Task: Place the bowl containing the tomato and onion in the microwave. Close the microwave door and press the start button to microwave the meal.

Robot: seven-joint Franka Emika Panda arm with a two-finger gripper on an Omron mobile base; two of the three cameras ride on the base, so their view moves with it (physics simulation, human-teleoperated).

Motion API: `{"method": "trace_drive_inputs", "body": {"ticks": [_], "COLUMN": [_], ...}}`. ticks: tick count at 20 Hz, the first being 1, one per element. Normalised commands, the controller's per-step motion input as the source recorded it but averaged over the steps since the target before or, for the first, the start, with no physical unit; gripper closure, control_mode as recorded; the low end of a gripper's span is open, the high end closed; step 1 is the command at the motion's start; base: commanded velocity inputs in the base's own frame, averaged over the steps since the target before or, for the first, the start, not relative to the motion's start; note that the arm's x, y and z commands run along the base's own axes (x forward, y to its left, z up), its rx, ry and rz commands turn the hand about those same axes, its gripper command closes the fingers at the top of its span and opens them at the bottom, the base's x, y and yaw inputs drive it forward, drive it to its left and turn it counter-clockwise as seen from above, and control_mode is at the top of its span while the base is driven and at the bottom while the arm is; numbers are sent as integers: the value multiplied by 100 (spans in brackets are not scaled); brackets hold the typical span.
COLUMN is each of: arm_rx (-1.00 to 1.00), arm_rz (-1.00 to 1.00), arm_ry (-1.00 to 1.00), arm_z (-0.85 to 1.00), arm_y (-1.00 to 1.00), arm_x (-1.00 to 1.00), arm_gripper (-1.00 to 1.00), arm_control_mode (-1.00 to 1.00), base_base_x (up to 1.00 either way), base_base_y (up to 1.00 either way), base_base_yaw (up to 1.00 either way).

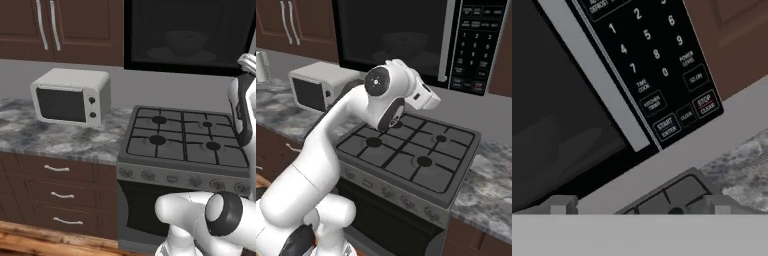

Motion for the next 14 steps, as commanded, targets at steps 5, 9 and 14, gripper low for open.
{"method": "trace_drive_inputs", "body": {"ticks": [5,9,14], "arm_rx": [11,11,20], "arm_rz": [-2,0,-1], "arm_ry": [-8,-13,-2], "arm_z": [0,-2,0], "arm_y": [-28,-14,-38], "arm_x": [-49,-23,4], "arm_gripper": [100,100,100], "arm_control_mode": [-100,-100,-100], "base_base_x": [0,0,0], "base_base_y": [0,0,0], "base_base_yaw": [0,0,0]}}
